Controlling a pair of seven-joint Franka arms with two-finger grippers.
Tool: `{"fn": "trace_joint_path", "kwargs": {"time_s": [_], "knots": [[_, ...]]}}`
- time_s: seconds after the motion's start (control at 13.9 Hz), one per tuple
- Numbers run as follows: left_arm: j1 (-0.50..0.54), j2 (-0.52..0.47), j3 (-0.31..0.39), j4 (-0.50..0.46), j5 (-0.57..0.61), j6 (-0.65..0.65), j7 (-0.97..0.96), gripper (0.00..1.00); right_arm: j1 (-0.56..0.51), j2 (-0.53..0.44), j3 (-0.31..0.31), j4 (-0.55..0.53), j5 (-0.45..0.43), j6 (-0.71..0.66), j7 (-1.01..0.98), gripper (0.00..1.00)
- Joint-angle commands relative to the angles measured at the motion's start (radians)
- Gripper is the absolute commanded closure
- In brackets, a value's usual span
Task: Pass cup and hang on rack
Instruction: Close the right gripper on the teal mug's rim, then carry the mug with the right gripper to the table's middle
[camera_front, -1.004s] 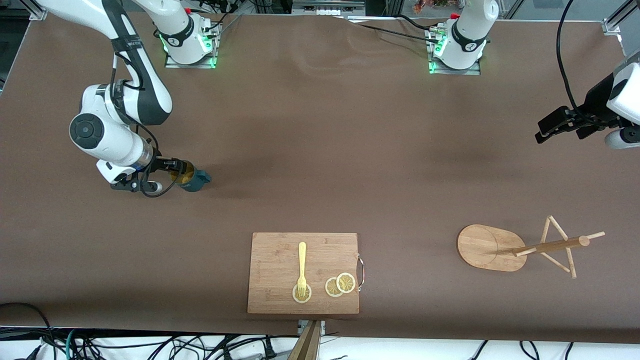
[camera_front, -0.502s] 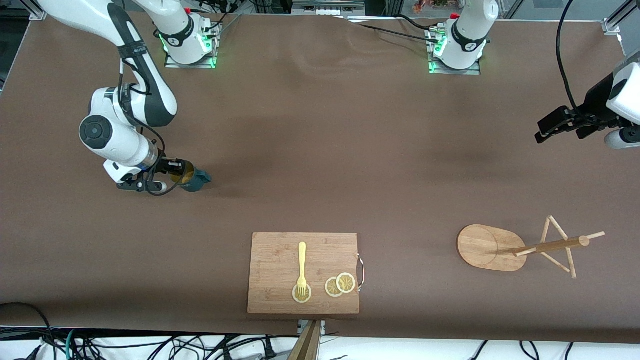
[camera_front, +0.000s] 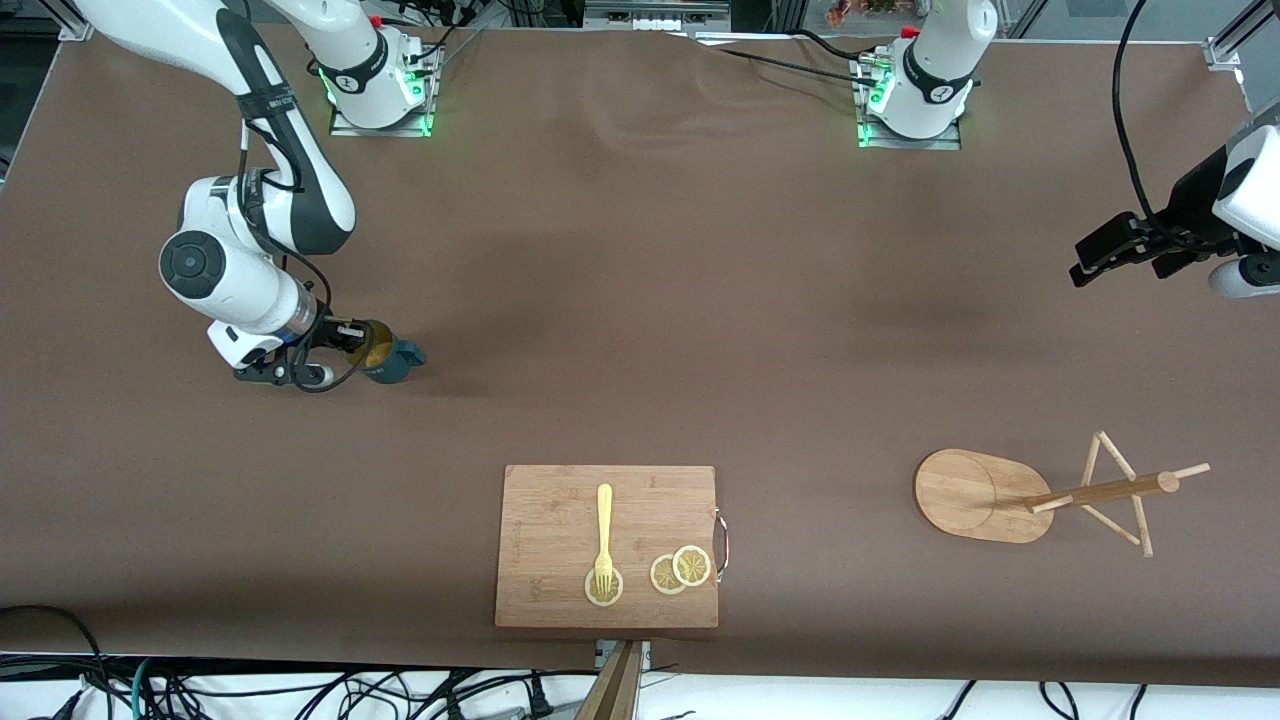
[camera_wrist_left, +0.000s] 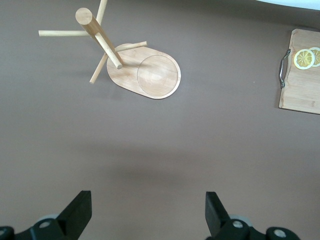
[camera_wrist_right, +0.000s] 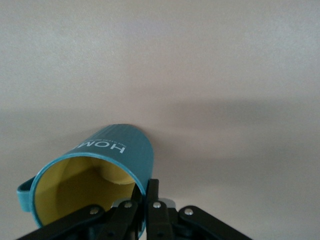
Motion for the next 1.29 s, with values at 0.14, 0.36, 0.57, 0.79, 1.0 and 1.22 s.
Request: {"fn": "trace_joint_path", "kwargs": {"time_s": [0.14, 0.36, 0.57, 0.79, 1.0, 1.22], "knots": [[-0.006, 0.014, 0.000, 0.032, 0.013, -0.016, 0.016, 0.00, -0.004, -0.023, 0.026, 0.174, 0.000, -0.301, 0.005, 1.00], [-0.006, 0.014, 0.000, 0.032, 0.013, -0.016, 0.015, 0.00, -0.004, -0.021, 0.105, 0.310, 0.007, -0.481, 0.011, 1.00], [-0.006, 0.014, -0.002, 0.032, 0.013, -0.016, 0.015, 0.00, 0.029, -0.015, 0.199, 0.381, 0.016, -0.510, 0.181, 1.00], [-0.006, 0.014, -0.002, 0.032, 0.013, -0.016, 0.015, 0.00, 0.165, 0.037, 0.210, 0.445, 0.016, -0.477, 0.403, 1.00], [-0.006, 0.014, -0.012, 0.032, 0.016, -0.016, 0.015, 0.00, 0.329, 0.142, 0.210, 0.551, 0.010, -0.419, 0.620, 1.00], [-0.006, 0.021, -0.014, 0.060, 0.016, -0.016, 0.015, 0.00, 0.463, 0.274, 0.207, 0.662, -0.001, -0.301, 0.816, 1.00]]}}
